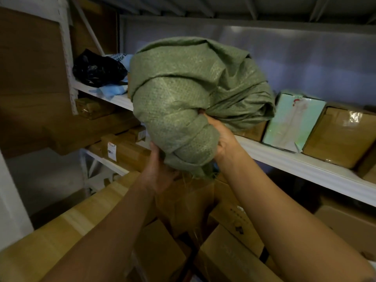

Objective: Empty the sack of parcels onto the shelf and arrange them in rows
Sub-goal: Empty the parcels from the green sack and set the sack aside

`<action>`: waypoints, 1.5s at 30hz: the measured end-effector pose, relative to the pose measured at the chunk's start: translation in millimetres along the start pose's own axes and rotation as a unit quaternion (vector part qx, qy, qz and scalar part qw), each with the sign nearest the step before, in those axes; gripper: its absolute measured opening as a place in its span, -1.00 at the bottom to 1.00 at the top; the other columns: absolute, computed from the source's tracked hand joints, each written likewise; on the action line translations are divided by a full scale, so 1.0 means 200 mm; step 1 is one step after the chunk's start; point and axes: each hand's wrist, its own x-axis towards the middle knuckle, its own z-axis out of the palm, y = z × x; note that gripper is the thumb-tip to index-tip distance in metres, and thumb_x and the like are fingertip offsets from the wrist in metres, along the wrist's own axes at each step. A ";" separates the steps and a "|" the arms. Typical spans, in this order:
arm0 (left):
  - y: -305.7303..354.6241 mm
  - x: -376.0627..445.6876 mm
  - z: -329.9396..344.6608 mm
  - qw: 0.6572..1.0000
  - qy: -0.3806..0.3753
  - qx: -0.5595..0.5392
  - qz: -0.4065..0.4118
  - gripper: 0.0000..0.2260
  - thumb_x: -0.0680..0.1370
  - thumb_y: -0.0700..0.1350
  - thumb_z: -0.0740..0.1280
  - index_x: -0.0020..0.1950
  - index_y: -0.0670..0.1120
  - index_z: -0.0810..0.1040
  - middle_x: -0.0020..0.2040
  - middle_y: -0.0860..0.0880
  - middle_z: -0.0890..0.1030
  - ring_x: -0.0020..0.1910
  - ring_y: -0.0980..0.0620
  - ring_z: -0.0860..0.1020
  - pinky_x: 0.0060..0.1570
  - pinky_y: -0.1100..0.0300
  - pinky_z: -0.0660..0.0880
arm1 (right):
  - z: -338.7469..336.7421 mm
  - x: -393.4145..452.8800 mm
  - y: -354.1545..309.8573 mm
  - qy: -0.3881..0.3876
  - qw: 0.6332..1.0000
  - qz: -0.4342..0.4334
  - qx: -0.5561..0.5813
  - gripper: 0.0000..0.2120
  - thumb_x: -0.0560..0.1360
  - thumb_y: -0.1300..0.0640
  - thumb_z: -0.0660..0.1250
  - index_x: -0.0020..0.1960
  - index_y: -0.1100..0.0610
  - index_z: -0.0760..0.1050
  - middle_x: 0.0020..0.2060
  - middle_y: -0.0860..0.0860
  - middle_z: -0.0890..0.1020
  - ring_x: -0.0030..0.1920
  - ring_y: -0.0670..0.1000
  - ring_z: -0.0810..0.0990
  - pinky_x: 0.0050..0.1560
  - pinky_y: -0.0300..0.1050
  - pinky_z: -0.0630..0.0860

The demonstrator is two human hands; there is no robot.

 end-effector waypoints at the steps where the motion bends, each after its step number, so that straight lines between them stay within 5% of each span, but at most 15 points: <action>1: 0.00 0.01 0.02 0.999 -0.028 -0.025 -0.021 -0.37 0.54 0.34 -0.16 0.26 -0.01 0.47 0.17 -0.09 0.61 0.22 -0.12 0.49 0.33 -0.11 0.30 | 0.01 0.03 0.02 0.002 1.000 0.005 0.006 -0.70 0.65 0.09 0.04 -0.09 0.17 0.48 -0.35 0.08 0.66 -0.18 0.02 0.56 0.02 -0.03 0.47; 4: -0.02 0.07 0.03 0.992 -0.076 -0.062 -0.079 -0.24 0.36 0.41 0.01 0.40 -0.03 0.38 0.33 -0.13 0.50 0.35 -0.18 0.39 0.36 -0.22 0.24 | 0.04 0.11 0.04 0.016 0.999 0.008 0.029 -0.69 0.66 0.07 0.01 0.00 0.18 0.47 -0.19 0.08 0.66 -0.16 0.02 0.63 0.03 -0.01 0.47; 6: -0.01 0.09 0.01 0.986 -0.104 -0.085 -0.102 -0.14 0.26 0.37 0.13 0.48 -0.04 0.27 0.45 -0.13 0.36 0.42 -0.19 0.31 0.38 -0.24 0.21 | 0.05 0.17 0.05 0.032 0.998 0.002 0.049 -0.66 0.65 0.08 0.00 0.17 0.24 0.46 0.05 0.13 0.61 0.10 0.10 0.59 0.15 0.02 0.37; 8: 0.00 0.12 -0.02 0.984 -0.108 -0.091 -0.106 -0.14 0.26 0.42 0.13 0.45 -0.02 0.32 0.43 -0.11 0.39 0.38 -0.17 0.36 0.32 -0.22 0.29 | 0.08 0.22 0.07 0.035 0.997 -0.009 0.063 -0.58 0.66 0.08 -0.03 0.43 0.25 0.29 0.27 0.15 0.48 0.38 0.15 0.37 0.22 0.04 0.27; 12: -0.01 0.16 -0.07 0.976 -0.141 -0.085 -0.140 -0.30 0.40 0.42 0.04 0.32 -0.02 0.45 0.27 -0.12 0.55 0.26 -0.17 0.48 0.26 -0.24 0.30 | 0.17 0.30 0.13 0.029 0.998 -0.011 0.046 -0.55 0.66 0.06 -0.02 0.48 0.25 0.21 0.39 0.23 0.39 0.43 0.17 0.32 0.18 0.04 0.30; 14: 0.01 0.17 -0.12 0.974 -0.163 -0.045 -0.151 -0.32 0.34 0.39 0.10 0.20 -0.08 0.51 -0.02 -0.13 0.67 -0.02 -0.13 0.60 0.18 -0.24 0.38 | 0.18 0.34 0.14 0.034 0.999 -0.024 0.036 -0.59 0.66 0.08 0.02 0.42 0.25 0.30 0.36 0.17 0.43 0.39 0.17 0.37 0.15 0.01 0.35; 17: 0.07 0.18 -0.26 0.975 -0.151 0.088 -0.135 -0.39 0.44 0.32 -0.02 0.03 -0.16 0.50 -0.36 -0.03 0.61 -0.34 0.00 0.51 -0.04 -0.08 0.52 | 0.16 0.38 0.11 0.057 0.996 -0.056 0.041 -0.69 0.65 0.09 0.06 0.23 0.25 0.41 0.23 0.11 0.47 0.09 0.10 0.54 0.02 0.00 0.44; 21: 0.10 0.19 -0.41 0.921 -0.118 0.342 -0.145 -0.83 0.58 -0.08 0.23 0.03 -0.15 0.53 -0.10 0.02 0.58 -0.02 0.05 0.57 -0.05 0.24 0.53 | 0.11 0.40 0.09 0.095 0.991 -0.083 0.050 -0.59 0.65 0.09 0.07 0.43 0.27 0.29 0.31 0.16 0.47 -0.06 0.07 0.57 -0.04 -0.03 0.46; 23: 0.08 0.23 -0.45 0.908 -0.078 0.385 -0.143 -0.89 0.58 -0.14 0.25 -0.01 -0.11 0.55 -0.09 0.00 0.58 -0.08 0.07 0.57 -0.17 0.30 0.53 | 0.08 0.40 0.09 0.100 0.990 -0.091 0.041 -0.62 0.65 0.10 0.06 0.40 0.26 0.31 0.21 0.12 0.53 -0.12 0.05 0.56 -0.04 -0.03 0.46; 26: 0.05 0.28 -0.48 0.934 -0.004 0.332 -0.131 -0.85 0.60 -0.16 0.21 -0.09 -0.11 0.55 -0.12 -0.09 0.59 -0.08 -0.01 0.59 0.05 0.09 0.54 | 0.01 0.39 0.09 0.127 0.987 -0.100 0.021 -0.72 0.64 0.13 0.10 0.26 0.27 0.35 -0.01 0.12 0.58 -0.09 0.07 0.57 0.11 -0.02 0.43; 29: 0.04 0.28 -0.47 0.905 -0.046 0.392 -0.160 -0.84 0.60 -0.13 0.22 -0.09 -0.11 0.57 -0.05 -0.09 0.63 0.07 -0.05 0.58 0.23 -0.03 0.45 | -0.11 0.37 0.04 0.176 0.977 -0.121 0.016 -0.64 0.60 0.15 0.20 0.36 0.26 0.36 0.24 0.19 0.54 0.23 0.17 0.53 0.14 0.03 0.46; 32: 0.01 0.27 -0.41 0.894 -0.083 0.396 -0.193 -0.84 0.61 -0.11 0.19 -0.04 -0.11 0.54 0.05 -0.10 0.59 0.12 -0.08 0.57 0.18 -0.06 0.50 | -0.24 0.35 0.03 0.225 0.965 -0.139 -0.002 -0.59 0.57 0.13 0.27 0.38 0.25 0.36 0.28 0.17 0.52 0.27 0.16 0.51 0.05 0.00 0.53; 39: 0.00 0.27 -0.29 0.880 -0.060 0.444 -0.158 -0.77 0.63 -0.13 0.15 -0.11 -0.12 0.56 -0.24 -0.02 0.47 -0.33 0.08 0.42 -0.32 0.23 0.39 | -0.40 0.35 0.02 0.258 0.953 -0.158 -0.022 -0.58 0.54 0.14 0.32 0.36 0.22 0.40 0.24 0.15 0.56 0.19 0.15 0.56 -0.02 0.02 0.58; 42: 0.01 0.28 -0.20 0.842 -0.098 0.516 -0.121 -0.74 0.64 -0.10 0.12 -0.13 -0.06 0.56 -0.30 0.03 0.40 -0.37 0.12 0.33 -0.36 0.27 0.31 | -0.42 0.35 0.01 0.252 0.954 -0.160 -0.032 -0.60 0.55 0.16 0.32 0.36 0.23 0.41 0.22 0.14 0.56 0.15 0.13 0.57 -0.11 -0.05 0.58; 45: 0.00 0.29 -0.10 0.850 -0.130 0.503 -0.090 -0.73 0.64 -0.11 0.11 -0.04 -0.16 0.58 -0.33 0.03 0.39 -0.40 0.15 0.32 -0.38 0.28 0.28 | -0.44 0.35 0.00 0.249 0.955 -0.156 -0.040 -0.62 0.55 0.16 0.32 0.33 0.23 0.43 0.18 0.13 0.58 0.07 0.10 0.59 -0.17 -0.08 0.57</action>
